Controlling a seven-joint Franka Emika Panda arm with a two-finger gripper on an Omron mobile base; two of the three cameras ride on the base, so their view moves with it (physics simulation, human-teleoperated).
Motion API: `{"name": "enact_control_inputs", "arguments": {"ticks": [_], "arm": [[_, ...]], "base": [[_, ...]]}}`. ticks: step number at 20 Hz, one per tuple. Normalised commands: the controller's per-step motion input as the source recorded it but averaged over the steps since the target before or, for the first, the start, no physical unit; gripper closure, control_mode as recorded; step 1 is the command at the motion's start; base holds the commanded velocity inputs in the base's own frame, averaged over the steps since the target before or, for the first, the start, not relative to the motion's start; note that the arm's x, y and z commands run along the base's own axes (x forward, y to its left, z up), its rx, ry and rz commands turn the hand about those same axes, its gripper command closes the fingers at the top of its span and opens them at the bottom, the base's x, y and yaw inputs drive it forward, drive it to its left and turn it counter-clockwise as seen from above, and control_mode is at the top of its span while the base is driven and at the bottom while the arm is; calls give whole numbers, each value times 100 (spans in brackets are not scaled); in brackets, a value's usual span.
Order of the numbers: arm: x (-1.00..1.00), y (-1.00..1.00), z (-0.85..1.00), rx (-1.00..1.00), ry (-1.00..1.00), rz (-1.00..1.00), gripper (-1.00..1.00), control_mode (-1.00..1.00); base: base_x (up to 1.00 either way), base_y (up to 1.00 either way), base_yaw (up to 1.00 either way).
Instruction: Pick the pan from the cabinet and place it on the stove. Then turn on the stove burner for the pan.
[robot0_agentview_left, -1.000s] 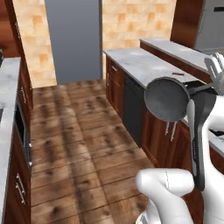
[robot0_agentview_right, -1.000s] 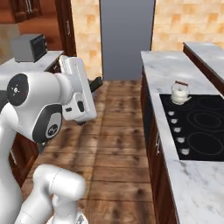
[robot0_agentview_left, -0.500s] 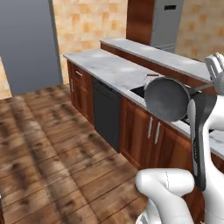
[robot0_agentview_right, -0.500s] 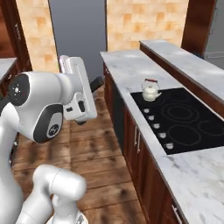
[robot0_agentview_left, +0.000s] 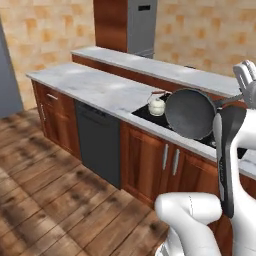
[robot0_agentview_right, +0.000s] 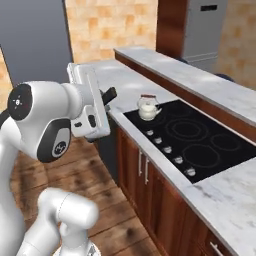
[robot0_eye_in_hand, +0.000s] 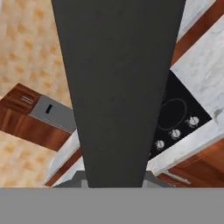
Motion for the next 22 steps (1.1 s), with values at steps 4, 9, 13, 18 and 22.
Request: {"name": "enact_control_inputs", "arguments": {"ticks": [4, 9, 13, 18, 22], "arm": [[0, 0, 0, 0, 0, 0, 100, 100], [0, 0, 0, 0, 0, 0, 100, 100], [0, 0, 0, 0, 0, 0, 100, 100], [0, 0, 0, 0, 0, 0, 100, 100], [0, 0, 0, 0, 0, 0, 100, 100]], "base": [[47, 53, -48], [49, 49, -48], [47, 41, -48], [62, 14, -44], [56, 0, -39]]}}
